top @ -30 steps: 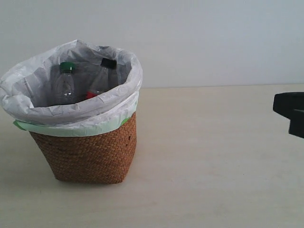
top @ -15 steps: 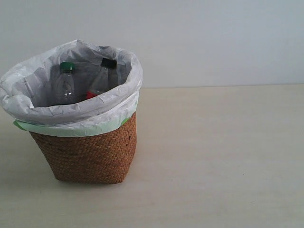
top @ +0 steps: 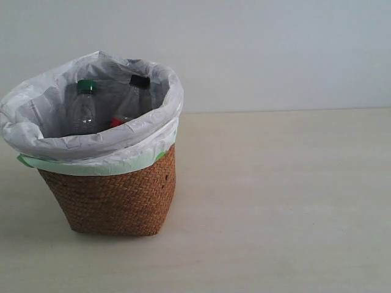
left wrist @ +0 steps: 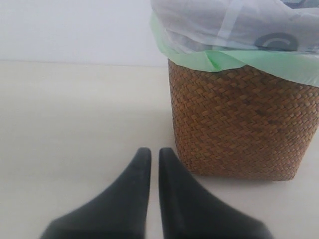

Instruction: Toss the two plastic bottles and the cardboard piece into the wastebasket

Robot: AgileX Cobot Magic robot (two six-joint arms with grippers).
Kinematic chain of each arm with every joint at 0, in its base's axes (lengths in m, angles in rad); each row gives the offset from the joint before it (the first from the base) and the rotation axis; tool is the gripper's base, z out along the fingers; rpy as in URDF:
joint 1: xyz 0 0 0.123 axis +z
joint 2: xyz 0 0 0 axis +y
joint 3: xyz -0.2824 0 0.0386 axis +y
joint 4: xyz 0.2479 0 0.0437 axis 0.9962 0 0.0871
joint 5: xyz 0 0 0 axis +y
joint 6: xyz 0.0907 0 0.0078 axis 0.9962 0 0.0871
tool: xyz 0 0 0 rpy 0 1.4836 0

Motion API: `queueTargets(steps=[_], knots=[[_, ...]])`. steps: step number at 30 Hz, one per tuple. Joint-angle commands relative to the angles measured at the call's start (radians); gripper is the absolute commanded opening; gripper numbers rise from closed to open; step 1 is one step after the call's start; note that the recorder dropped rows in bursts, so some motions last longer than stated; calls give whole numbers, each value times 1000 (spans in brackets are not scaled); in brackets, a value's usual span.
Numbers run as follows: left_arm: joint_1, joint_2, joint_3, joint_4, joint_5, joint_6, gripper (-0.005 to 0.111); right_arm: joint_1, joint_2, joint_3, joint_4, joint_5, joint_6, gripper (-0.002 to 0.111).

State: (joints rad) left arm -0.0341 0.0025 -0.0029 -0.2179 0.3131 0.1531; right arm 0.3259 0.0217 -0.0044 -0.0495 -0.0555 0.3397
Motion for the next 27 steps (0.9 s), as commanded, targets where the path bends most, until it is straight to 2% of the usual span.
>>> queueTargets(steps=[1,5,11,27], knots=[[3,-2,3,2,-1,-9,6,-47,-22,4,-9,172,-90,0],[3,-2,3,2,-1,-9,6,-86,-22,4,-14,287,-120,0],[3,-2,3,2,-1,-9,6,-88,-22,4,-57,429,-132,0],[3,-2,3,2,-1,-9,6,-88,-22,4,-57,427,-132,0]])
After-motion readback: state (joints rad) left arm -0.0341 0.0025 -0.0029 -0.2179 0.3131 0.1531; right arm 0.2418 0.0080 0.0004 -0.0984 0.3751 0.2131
